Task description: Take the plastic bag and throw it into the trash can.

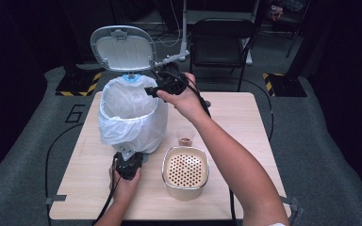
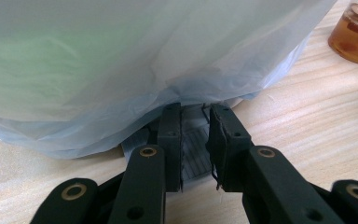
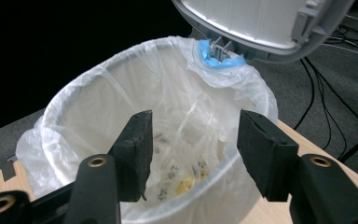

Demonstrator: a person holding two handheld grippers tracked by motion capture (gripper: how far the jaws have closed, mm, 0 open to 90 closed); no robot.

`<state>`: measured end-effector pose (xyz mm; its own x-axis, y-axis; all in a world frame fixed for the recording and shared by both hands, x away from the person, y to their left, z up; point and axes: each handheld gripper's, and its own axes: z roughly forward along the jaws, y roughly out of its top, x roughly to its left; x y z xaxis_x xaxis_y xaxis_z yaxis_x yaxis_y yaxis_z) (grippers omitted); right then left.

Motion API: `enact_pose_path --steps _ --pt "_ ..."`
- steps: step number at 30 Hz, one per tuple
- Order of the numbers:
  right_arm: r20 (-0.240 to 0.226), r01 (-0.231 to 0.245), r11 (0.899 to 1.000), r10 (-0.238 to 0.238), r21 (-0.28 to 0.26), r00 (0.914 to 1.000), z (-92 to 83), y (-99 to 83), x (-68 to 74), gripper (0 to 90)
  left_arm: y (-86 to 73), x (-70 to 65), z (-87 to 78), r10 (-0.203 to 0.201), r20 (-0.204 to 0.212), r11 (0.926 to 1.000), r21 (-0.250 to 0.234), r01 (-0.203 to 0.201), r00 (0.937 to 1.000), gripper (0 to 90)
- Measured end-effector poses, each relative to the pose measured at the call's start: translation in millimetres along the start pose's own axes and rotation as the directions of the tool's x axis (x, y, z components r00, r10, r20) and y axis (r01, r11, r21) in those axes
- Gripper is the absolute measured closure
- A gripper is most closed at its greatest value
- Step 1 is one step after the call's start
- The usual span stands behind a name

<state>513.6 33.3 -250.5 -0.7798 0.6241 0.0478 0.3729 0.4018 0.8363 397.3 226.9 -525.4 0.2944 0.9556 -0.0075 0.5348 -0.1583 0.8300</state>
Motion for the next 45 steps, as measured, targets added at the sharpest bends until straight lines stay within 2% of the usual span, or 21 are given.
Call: enact_pose_path --steps 2,5,11,15,22,23,24,25,29,31,34,37,44,45 --pt "0.001 0.021 1.0 -0.021 -0.007 0.9998 -3.1 -2.3 -2.6 43.7 0.2 0.0 -0.3 0.001 0.0 1.0 0.005 -0.001 1.0 75.0" --pt "-0.006 -0.001 1.0 0.001 -0.02 1.0 -10.6 -6.2 -3.7 42.1 0.1 -0.1 -0.3 0.001 -0.002 1.0 0.005 -0.001 1.0 75.0" --pt "0.002 0.018 1.0 -0.018 -0.025 0.9998 -20.4 -15.6 -8.2 39.7 -0.1 -0.1 0.1 0.001 -0.002 1.0 -0.002 -0.001 1.0 75.0" --pt "0.002 -0.003 1.0 0.003 -0.024 1.0 -27.5 -24.3 -12.8 37.9 -0.1 -0.1 0.2 0.001 -0.003 1.0 -0.002 -0.001 1.0 75.0" --pt "0.024 0.015 1.0 -0.015 -0.019 0.9996 -35.7 -42.0 -24.2 35.8 -0.1 0.2 0.1 0.003 -0.002 1.0 -0.001 -0.003 1.0 75.0" --pt "0.029 0.016 1.0 -0.015 -0.022 0.9995 -37.2 -45.7 -26.9 35.8 -0.6 -1.5 0.7 -0.026 0.007 0.9997 -0.003 0.026 0.9996 75.0" --pt "0.029 0.016 1.0 -0.015 -0.022 0.9995 -37.2 -45.7 -26.9 35.8 -0.6 -1.5 0.7 -0.026 0.007 0.9997 -0.003 0.026 0.9996 75.0" --pt "0.03 -0.002 1.0 0.002 -0.017 0.9995 -38.3 -47.7 -27.7 35.3 -0.6 -1.4 0.8 -0.025 0.008 0.9997 -0.002 0.025 0.9997 75.0" --pt "0.037 -0.02 1.0 0.021 -0.023 0.9991 -42.1 -59.8 -37.6 34.6 -0.5 -1.1 0.6 -0.021 0.01 0.9998 -0.001 0.021 0.9997 75.0" --pt "0.043 -0.024 0.999 0.025 -0.028 0.9988 -43.3 -65.0 -39.8 33.2 -0.6 -0.6 0.4 -0.01 0.011 0.9999 0.006 0.01 0.9999 75.0" --pt "0.04 -0.028 0.999 0.029 -0.028 0.9988 -44.0 -75.0 -43.9 31.4 -1.1 -2.7 1.0 -0.041 0.011 0.9991 -0.005 0.041 0.9991 75.0" --pt "0.048 -0.022 0.999 0.023 -0.023 0.9986 -44.1 -82.6 -47.6 30.6 -0.9 -1.5 1.4 -0.024 0.01 0.9996 -0.011 0.025 0.9997 75.0" --pt "0.049 -0.046 0.999 0.047 -0.027 0.9977 -44.9 -98.5 -53.7 28.7 -1.0 -1.7 1.4 -0.025 0.008 0.9996 -0.011 0.026 0.9996 75.0" --pt "0.05 -0.048 0.999 0.049 -0.024 0.9975 -43.4 -105.7 -57.1 27.5 -0.7 -1.4 0.8 -0.023 0.012 0.9997 -0.002 0.023 0.9997 75.0"
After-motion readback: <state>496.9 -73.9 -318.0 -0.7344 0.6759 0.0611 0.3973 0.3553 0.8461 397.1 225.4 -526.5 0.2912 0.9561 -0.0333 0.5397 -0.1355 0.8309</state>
